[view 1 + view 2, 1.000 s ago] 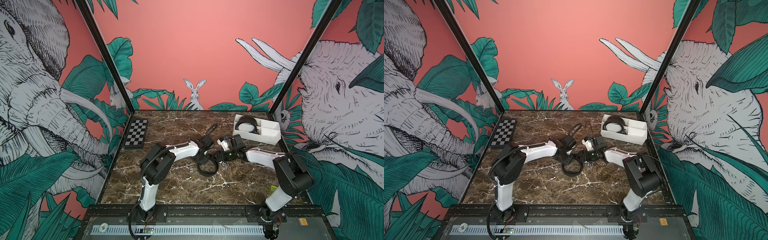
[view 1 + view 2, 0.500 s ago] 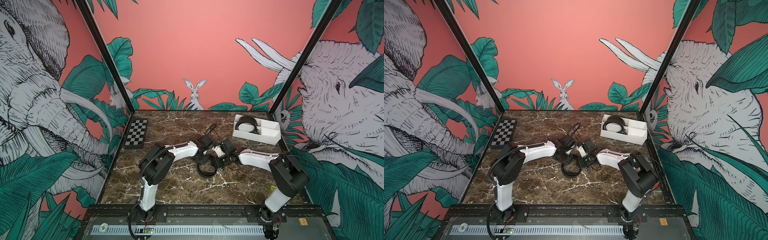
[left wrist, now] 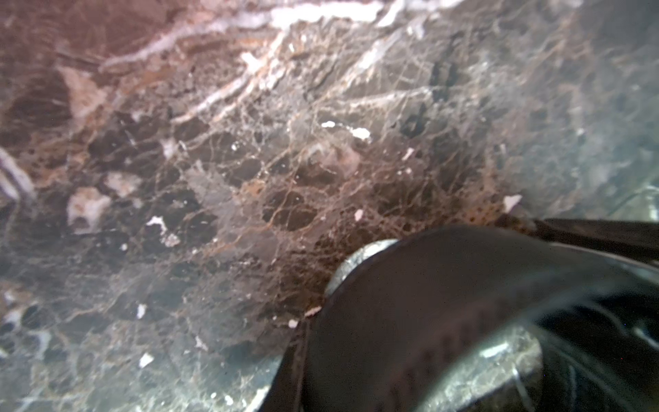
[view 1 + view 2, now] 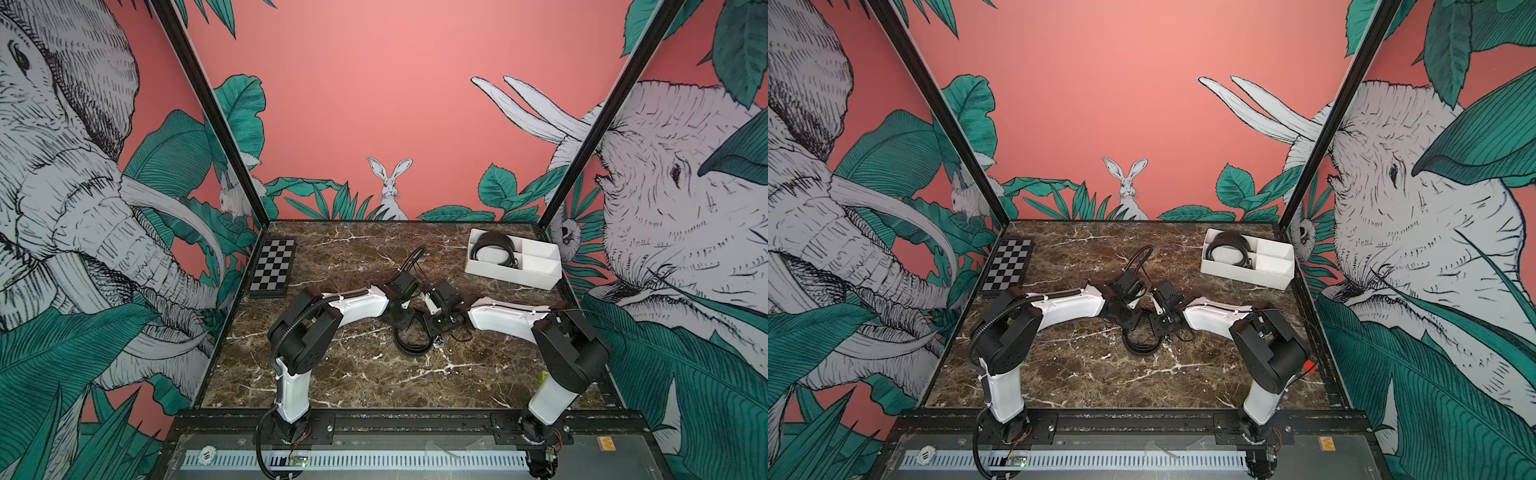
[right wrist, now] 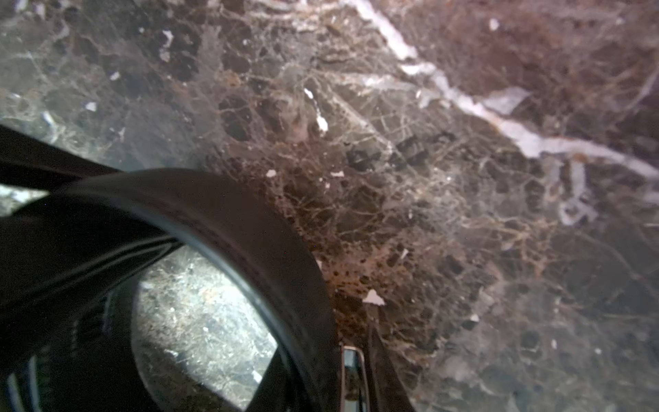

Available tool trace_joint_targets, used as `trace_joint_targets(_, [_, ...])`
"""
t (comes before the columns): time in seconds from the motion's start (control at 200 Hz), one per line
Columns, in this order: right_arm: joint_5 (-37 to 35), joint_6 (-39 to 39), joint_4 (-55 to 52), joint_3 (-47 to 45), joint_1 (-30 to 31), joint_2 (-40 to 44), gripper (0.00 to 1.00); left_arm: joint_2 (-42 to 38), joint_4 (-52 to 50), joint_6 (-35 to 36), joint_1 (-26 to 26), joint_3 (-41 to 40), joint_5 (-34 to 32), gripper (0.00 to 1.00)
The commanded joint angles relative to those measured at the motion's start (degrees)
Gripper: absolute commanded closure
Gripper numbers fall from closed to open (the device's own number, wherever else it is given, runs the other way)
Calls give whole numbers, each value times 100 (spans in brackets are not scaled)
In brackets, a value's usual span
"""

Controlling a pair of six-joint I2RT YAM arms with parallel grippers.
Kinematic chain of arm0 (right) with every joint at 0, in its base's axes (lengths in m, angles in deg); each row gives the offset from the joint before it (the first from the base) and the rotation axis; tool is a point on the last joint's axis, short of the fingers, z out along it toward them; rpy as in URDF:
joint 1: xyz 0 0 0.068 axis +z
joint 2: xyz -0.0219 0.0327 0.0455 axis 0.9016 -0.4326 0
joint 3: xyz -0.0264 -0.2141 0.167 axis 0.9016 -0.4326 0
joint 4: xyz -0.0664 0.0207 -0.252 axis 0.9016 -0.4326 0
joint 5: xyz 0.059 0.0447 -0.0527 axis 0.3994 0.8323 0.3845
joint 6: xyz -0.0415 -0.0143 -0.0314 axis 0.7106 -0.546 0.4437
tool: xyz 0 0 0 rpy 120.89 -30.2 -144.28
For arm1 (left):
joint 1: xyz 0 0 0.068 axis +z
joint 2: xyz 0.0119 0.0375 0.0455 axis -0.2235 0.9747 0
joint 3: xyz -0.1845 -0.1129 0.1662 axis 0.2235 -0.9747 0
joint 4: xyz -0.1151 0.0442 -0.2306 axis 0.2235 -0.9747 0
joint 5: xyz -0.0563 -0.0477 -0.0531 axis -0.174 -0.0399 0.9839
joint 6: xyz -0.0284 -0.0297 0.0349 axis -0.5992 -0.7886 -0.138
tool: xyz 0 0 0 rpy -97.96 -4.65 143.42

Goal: Place the belts into the storage roll
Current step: Pick up the belt from the center of the board, then move the container to the center of the board.

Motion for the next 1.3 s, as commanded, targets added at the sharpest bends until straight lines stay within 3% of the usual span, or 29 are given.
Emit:
trace_joint_targets(0.0, [-366, -119, -930, -61, 48, -22, 100, 493, -392, -163, 16, -546, 364, 62])
trace_joint_targets(0.125, [-501, -74, -1268, 49, 41, 138, 100, -27, -186, -274, 32, -637, 633, 43])
trace_joint_targets(0.245, [-710, -30, -1556, 107, 46, 369, 100, -541, -118, -413, 58, -543, 860, 32])
trace_joint_targets(0.47, [-1232, 120, -2257, 435, -259, 1014, 100, -1504, -74, -689, 233, -239, 966, 22])
trace_joint_targets(0.755, [-2915, 637, -3316, 1758, -1686, 1713, 100, -2163, -368, -518, 535, -290, 668, 12])
trace_joint_targets(0.92, [-3634, 1204, -2359, 1908, -2409, 1630, 100, -2044, -230, -360, 805, -493, 679, 11])
trace_joint_targets(1.1, [-4235, 2247, -165, 1506, -2973, 1469, 100, -1800, -118, -283, 935, -552, 865, 10])
trace_joint_targets(1.295, [-4006, 2944, 1359, 1450, -3784, 1142, 100, -1723, -77, -220, 1064, -569, 950, 9])
